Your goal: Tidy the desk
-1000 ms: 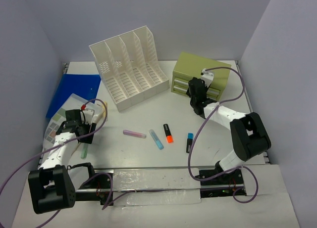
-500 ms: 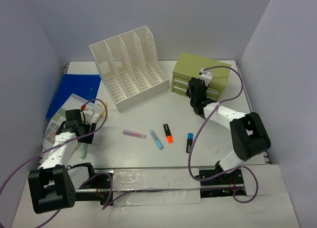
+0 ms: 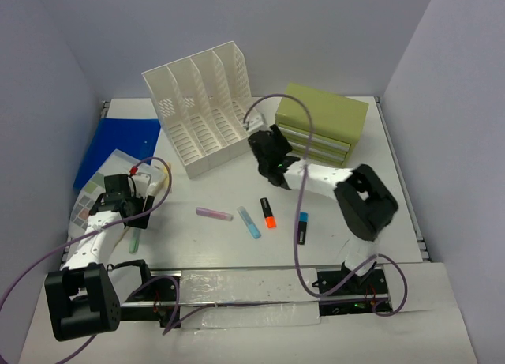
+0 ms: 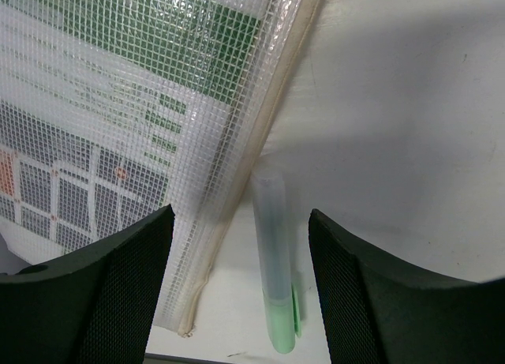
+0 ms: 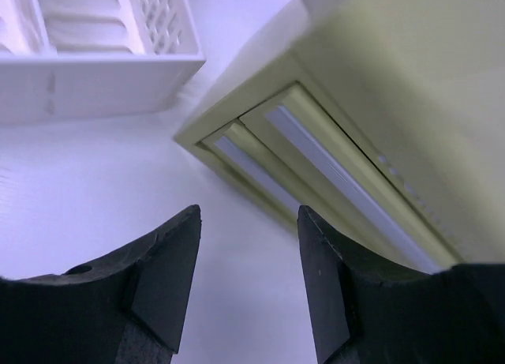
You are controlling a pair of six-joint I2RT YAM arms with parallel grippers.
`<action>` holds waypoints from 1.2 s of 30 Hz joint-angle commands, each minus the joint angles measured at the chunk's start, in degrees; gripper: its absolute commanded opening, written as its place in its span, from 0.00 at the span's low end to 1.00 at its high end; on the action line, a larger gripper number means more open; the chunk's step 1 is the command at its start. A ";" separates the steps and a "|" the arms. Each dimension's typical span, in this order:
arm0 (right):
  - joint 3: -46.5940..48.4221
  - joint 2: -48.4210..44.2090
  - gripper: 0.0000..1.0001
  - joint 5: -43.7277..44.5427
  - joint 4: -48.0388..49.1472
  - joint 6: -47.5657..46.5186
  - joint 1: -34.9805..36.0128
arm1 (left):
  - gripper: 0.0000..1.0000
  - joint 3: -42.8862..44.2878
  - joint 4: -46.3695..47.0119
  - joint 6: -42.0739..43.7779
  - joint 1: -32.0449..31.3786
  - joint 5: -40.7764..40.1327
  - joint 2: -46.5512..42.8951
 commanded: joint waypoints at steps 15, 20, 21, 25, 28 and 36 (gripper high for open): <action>-1.12 20.70 0.61 17.02 39.08 -56.08 2.18 | 0.77 1.41 2.09 1.55 0.33 3.38 -0.16; 0.07 23.15 0.61 15.74 40.07 -57.05 0.90 | 0.77 2.14 1.08 1.29 0.38 3.75 -0.93; 0.09 23.33 0.61 15.50 40.21 -57.27 0.77 | 0.77 2.12 0.96 1.29 0.36 3.80 -1.06; 0.81 24.12 0.61 15.05 40.63 -58.35 0.14 | 0.77 1.63 0.76 1.62 0.32 4.06 -1.48; 1.44 25.16 0.63 15.27 41.12 -59.22 -0.27 | 0.77 1.50 0.69 2.11 0.35 4.06 -1.33; 1.41 26.66 0.64 15.28 42.42 -60.33 -1.15 | 0.77 2.23 0.44 2.60 0.40 4.35 -0.93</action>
